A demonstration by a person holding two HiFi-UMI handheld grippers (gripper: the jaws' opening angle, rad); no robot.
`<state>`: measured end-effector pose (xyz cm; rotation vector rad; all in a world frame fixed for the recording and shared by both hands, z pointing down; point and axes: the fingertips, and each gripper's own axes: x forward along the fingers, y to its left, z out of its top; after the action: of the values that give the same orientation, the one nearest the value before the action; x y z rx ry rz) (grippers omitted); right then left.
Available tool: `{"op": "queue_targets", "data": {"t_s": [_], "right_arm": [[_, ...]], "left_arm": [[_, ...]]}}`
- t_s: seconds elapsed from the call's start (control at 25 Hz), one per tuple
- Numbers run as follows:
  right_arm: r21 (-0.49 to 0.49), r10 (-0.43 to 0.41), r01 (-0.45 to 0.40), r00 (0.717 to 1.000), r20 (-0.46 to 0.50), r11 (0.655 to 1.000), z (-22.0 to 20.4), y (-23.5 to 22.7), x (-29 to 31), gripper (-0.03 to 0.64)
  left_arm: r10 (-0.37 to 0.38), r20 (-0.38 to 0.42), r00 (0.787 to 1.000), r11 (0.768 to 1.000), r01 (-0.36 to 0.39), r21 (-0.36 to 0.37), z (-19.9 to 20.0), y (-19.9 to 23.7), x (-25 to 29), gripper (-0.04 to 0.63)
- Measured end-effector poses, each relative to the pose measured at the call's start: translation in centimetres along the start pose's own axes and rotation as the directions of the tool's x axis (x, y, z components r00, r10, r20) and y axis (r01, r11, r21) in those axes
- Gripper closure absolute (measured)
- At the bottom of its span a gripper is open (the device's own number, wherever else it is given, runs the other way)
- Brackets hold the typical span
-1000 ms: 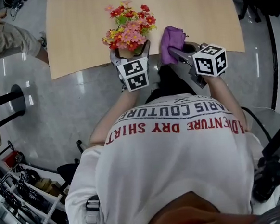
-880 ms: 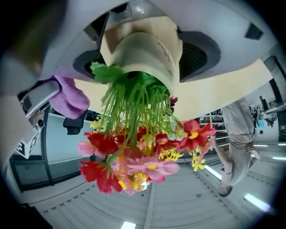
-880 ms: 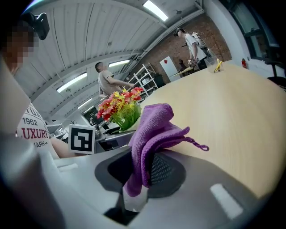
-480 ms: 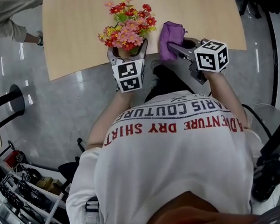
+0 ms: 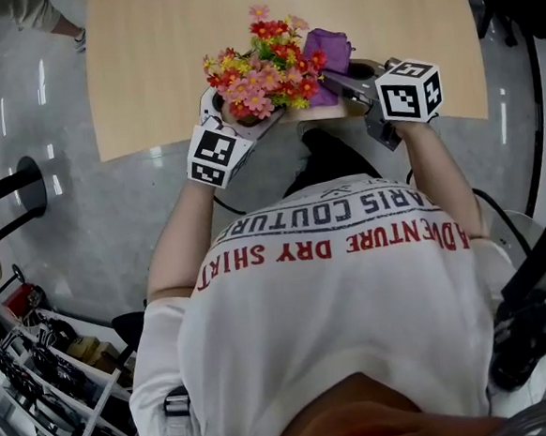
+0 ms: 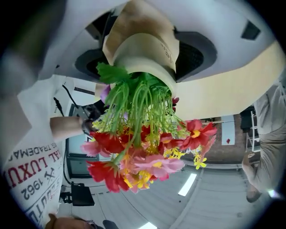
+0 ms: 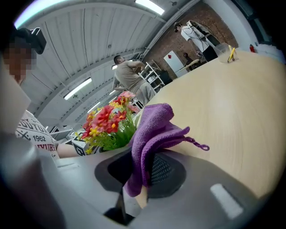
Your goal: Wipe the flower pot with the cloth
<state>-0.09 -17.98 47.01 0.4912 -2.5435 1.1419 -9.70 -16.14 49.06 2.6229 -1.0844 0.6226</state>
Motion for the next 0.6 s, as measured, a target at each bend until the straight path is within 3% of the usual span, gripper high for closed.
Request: {"op": "queue_targets", "data": {"t_s": [0.2, 0.6], "right_arm": [[-0.012, 0.024, -0.025, 0.999, -0.032, 1.000, 0.7, 0.6, 1.3, 0.572], [-0.031, 0.068, -0.072, 0.991, -0.111, 0.997, -0.4, 1.5, 4.0, 0.572]], "left_arm": [[-0.106, -0.029, 0.994, 0.992, 0.108, 0.063, 0.1, -0.4, -1.1, 0.132], [-0.132, -0.027, 0.991, 0.988, 0.133, 0.073, 0.0, -0.5, -1.8, 0.132]]}}
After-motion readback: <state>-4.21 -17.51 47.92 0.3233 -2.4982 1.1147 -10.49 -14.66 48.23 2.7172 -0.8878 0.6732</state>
